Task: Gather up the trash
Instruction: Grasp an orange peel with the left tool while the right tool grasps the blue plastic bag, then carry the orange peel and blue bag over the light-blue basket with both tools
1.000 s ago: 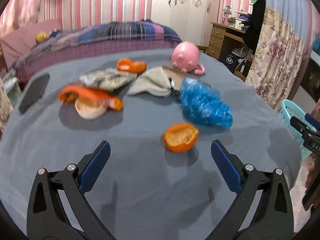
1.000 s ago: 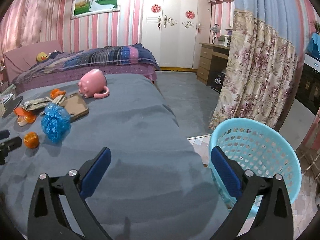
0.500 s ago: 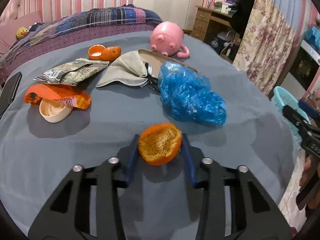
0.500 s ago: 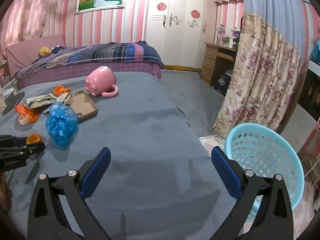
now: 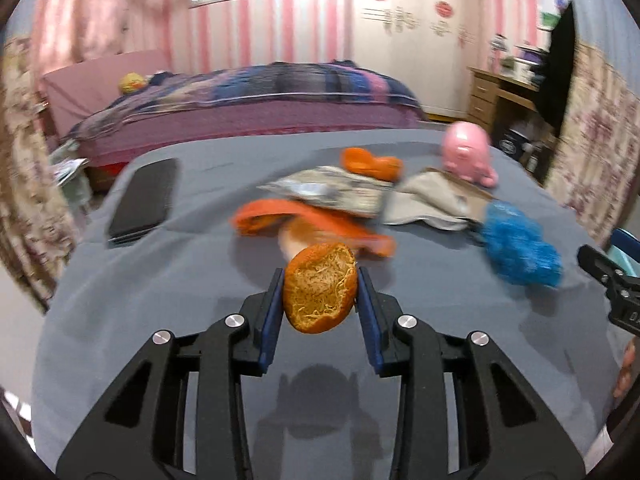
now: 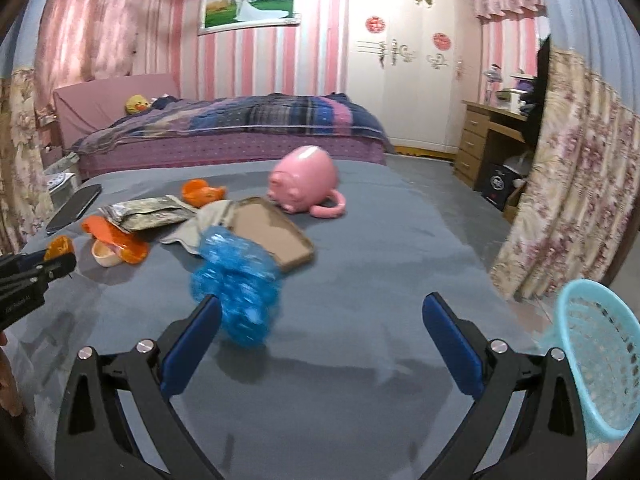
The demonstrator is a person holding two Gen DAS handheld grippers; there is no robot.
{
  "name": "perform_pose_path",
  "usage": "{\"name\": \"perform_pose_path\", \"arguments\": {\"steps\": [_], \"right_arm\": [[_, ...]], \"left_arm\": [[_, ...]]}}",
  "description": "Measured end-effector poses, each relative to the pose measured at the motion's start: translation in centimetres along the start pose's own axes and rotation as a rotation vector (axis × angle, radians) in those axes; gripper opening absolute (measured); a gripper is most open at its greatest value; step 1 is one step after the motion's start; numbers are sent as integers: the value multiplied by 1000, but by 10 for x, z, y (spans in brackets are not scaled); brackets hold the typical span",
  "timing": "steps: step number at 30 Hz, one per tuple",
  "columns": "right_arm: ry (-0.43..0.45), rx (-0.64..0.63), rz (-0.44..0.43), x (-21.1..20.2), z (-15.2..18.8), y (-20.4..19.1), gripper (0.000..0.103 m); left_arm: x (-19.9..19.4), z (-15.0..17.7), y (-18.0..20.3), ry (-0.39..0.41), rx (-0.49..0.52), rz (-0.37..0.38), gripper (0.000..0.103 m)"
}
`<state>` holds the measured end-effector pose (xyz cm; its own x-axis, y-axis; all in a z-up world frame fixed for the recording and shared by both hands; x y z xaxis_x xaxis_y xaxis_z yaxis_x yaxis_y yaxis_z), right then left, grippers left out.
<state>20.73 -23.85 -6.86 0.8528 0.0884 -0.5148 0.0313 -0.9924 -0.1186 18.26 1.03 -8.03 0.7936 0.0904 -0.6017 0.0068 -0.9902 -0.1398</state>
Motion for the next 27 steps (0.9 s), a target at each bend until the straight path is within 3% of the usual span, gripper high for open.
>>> {"name": "perform_pose_path", "arguments": {"steps": [4, 13, 15, 17, 20, 23, 27], "right_arm": [[-4, -30, -12, 11, -4, -17, 98], [-64, -94, -24, 35, -5, -39, 96], [-100, -118, -45, 42, -1, -44, 80], [-136, -137, -78, 47, 2, -48, 58], [-135, -150, -114, 43, 4, -51, 40], [-118, -139, -130, 33, 6, -48, 33], [-101, -115, -119, 18, 8, -32, 32]], "left_arm": [[10, 7, -23, -28, -102, -2, 34], [8, 8, -23, -16, -99, -18, 34], [9, 10, -26, -24, -115, -15, 34], [9, 10, -27, -22, -121, -15, 34], [8, 10, -25, -22, -114, -22, 34], [9, 9, -23, -26, -105, -31, 34], [9, 9, -22, -27, -99, -31, 34]]}}
Point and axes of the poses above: each gripper's, at about its wrist camera, not at the fingertips, and x roughly the way its jaws point, y to its right, z to its underside, the point moved 2 cm from there along x, roughly the way its jaws point, and after that the axes turned 10 degrees about x, right-handed, at the moved point
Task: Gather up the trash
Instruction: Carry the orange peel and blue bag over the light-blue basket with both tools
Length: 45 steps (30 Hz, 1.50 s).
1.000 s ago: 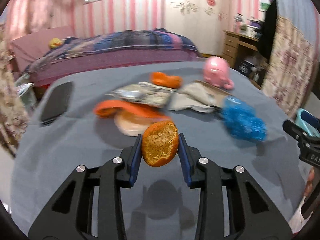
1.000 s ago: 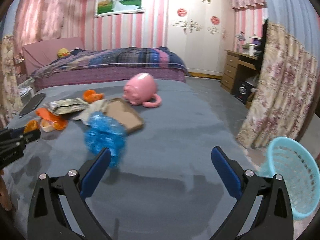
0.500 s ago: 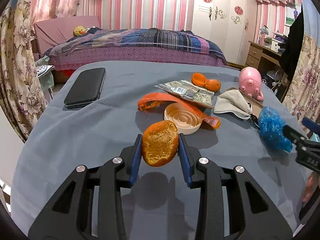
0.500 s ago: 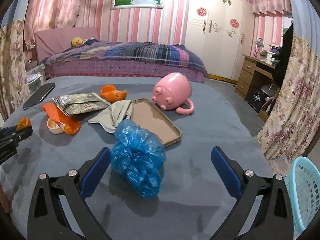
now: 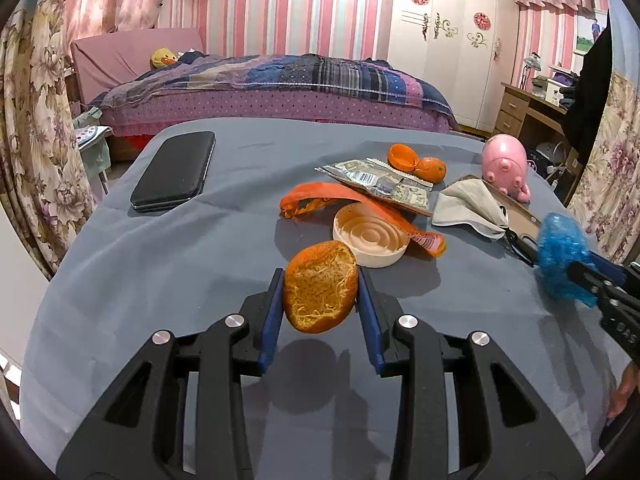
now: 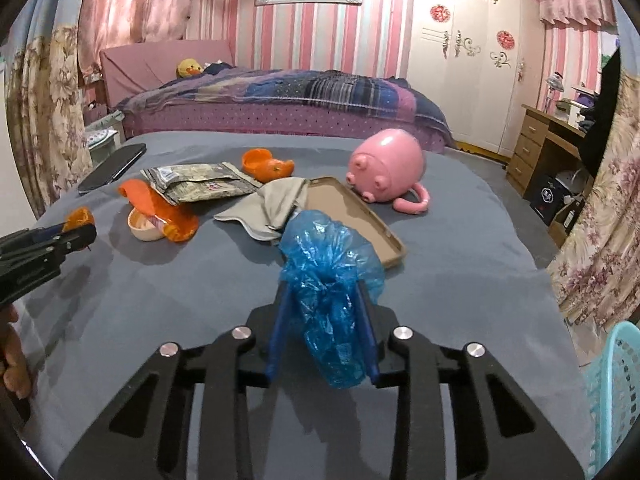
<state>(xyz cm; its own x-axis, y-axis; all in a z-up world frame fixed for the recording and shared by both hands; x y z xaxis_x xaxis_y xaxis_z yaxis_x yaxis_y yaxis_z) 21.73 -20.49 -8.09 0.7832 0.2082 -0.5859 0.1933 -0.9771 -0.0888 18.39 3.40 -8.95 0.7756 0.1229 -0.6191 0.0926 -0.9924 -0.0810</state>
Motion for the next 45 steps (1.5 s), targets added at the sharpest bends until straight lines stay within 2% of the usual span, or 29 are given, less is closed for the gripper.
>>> {"name": "perform_pose_path", "arguments": {"steps": [5, 13, 24, 34, 37, 45], "right_arm": [[15, 20, 44, -20, 6, 27, 32], [36, 66, 91, -45, 13, 70, 32], [77, 117, 139, -75, 18, 116, 32], [131, 148, 209, -107, 15, 161, 32], [144, 151, 253, -120, 17, 180, 32], [173, 214, 378, -155, 24, 241, 32]], "left_arm": [[-6, -2, 9, 10, 39, -8, 34], [-24, 2, 26, 17, -7, 58, 34], [-42, -7, 79, 41, 77, 107, 34], [-54, -23, 142, 66, 139, 200, 34], [-55, -28, 163, 69, 143, 248, 34], [-60, -37, 237, 96, 233, 344, 34]]}}
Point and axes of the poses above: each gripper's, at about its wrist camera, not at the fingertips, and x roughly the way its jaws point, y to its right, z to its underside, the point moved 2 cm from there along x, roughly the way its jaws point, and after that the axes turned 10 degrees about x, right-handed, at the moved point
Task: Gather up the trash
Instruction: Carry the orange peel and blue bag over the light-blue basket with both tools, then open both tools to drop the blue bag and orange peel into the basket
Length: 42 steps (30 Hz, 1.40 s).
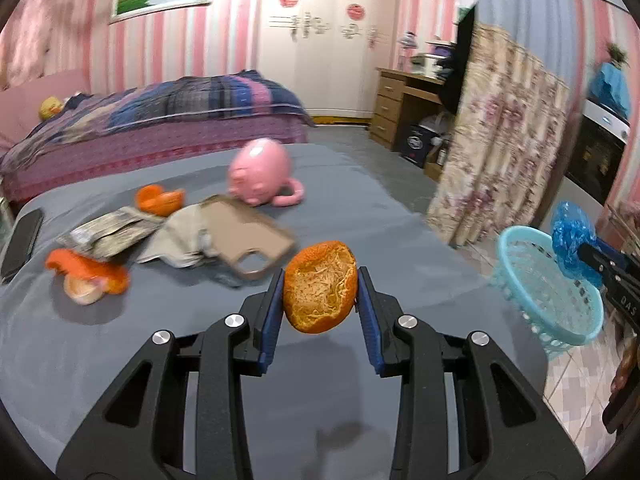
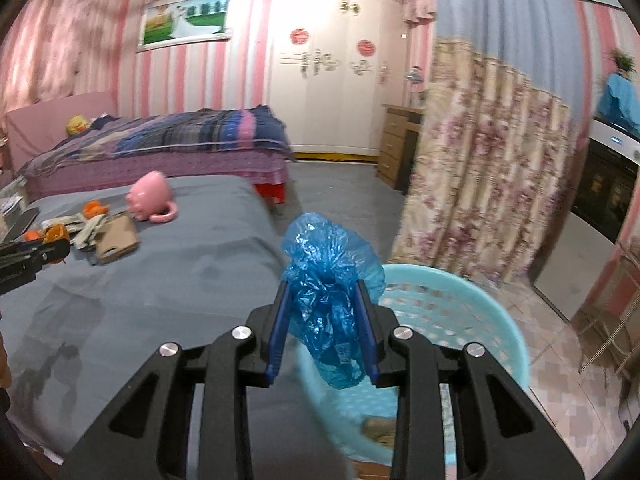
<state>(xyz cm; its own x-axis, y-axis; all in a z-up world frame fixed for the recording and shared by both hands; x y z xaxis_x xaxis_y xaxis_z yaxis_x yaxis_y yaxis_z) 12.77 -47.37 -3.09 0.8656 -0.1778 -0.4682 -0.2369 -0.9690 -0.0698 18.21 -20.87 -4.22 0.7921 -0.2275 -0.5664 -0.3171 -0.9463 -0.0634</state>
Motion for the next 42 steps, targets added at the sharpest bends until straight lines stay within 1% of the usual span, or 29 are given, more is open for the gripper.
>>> {"name": "perform_pose_path", "arguments": {"steps": [6, 10, 16, 22, 26, 29, 35, 40, 41, 42], "right_arm": [[2, 37, 64, -2, 2, 43, 32], [-3, 76, 95, -1, 9, 67, 32], [-24, 124, 131, 8, 22, 91, 32], [-27, 147, 160, 13, 27, 109, 32], [-24, 165, 185, 18, 29, 122, 32], [-21, 183, 197, 22, 30, 129, 32], [-9, 217, 211, 29, 30, 138, 32], [-5, 223, 210, 32, 33, 138, 32], [-7, 223, 211, 31, 32, 138, 32], [-7, 223, 211, 31, 32, 138, 32]], "left_arm": [[15, -8, 56, 1, 64, 92, 34], [25, -12, 87, -6, 115, 131, 34], [36, -22, 135, 13, 190, 193, 34], [55, -32, 181, 21, 237, 250, 34], [64, -38, 205, 34, 270, 278, 35], [75, -41, 219, 29, 273, 299, 36], [94, -45, 240, 21, 287, 315, 36], [104, -47, 251, 19, 307, 333, 36], [105, -47, 252, 20, 309, 338, 38], [106, -48, 253, 20, 311, 340, 48]]}}
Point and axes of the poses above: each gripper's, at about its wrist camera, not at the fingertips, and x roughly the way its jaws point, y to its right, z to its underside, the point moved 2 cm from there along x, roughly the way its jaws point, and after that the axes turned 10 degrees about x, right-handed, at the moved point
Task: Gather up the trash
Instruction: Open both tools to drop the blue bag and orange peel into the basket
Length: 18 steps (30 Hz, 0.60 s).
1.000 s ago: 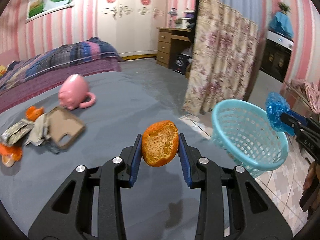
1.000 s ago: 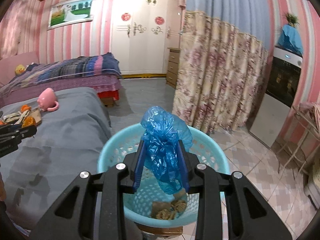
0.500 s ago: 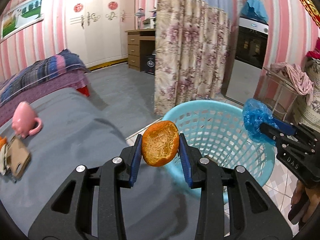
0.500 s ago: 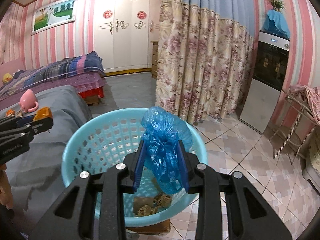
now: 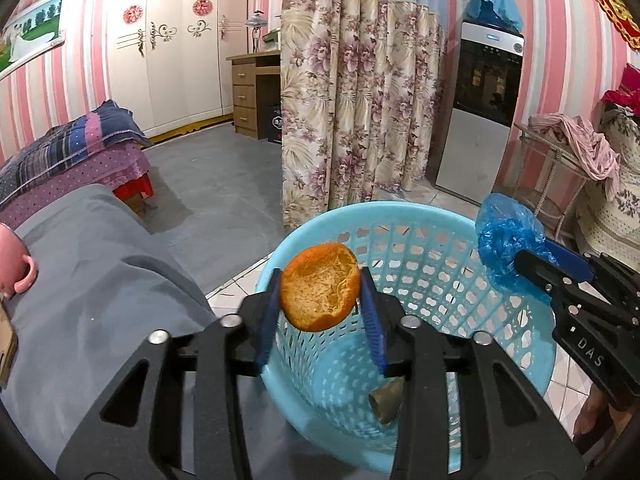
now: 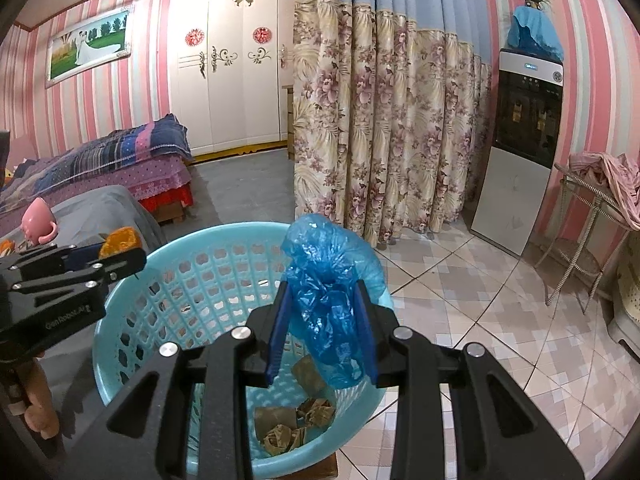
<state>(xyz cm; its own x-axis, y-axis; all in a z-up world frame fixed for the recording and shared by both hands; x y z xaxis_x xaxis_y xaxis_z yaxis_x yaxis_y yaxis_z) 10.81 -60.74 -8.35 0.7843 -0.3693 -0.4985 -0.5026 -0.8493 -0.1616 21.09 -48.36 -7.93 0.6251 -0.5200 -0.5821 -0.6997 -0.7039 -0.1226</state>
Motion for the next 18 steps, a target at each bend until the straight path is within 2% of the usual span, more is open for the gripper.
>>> {"name": "perform_pose_path", "arguments": {"steps": [1, 3, 10, 14, 15, 17, 18], "right_arm": [[-3, 2, 0, 1, 0, 0, 32], [-6, 6, 1, 3, 1, 1, 32], [-15, 13, -3, 10, 3, -2, 32], [-10, 15, -9, 14, 3, -9, 34], [-2, 12, -5, 14, 3, -12, 39], [13, 12, 3, 13, 2, -16, 69], [28, 15, 5, 12, 2, -18, 72]], "left_arm": [[-1, 0, -2, 6, 0, -2, 58], [-2, -1, -4, 19, -7, -11, 66], [-10, -1, -17, 34, -16, -36, 82], [-17, 1, -25, 39, -22, -49, 86], [-19, 1, -27, 40, -23, -53, 86], [-24, 3, -33, 41, -31, -62, 87], [-26, 4, -35, 42, -35, -66, 87]]}}
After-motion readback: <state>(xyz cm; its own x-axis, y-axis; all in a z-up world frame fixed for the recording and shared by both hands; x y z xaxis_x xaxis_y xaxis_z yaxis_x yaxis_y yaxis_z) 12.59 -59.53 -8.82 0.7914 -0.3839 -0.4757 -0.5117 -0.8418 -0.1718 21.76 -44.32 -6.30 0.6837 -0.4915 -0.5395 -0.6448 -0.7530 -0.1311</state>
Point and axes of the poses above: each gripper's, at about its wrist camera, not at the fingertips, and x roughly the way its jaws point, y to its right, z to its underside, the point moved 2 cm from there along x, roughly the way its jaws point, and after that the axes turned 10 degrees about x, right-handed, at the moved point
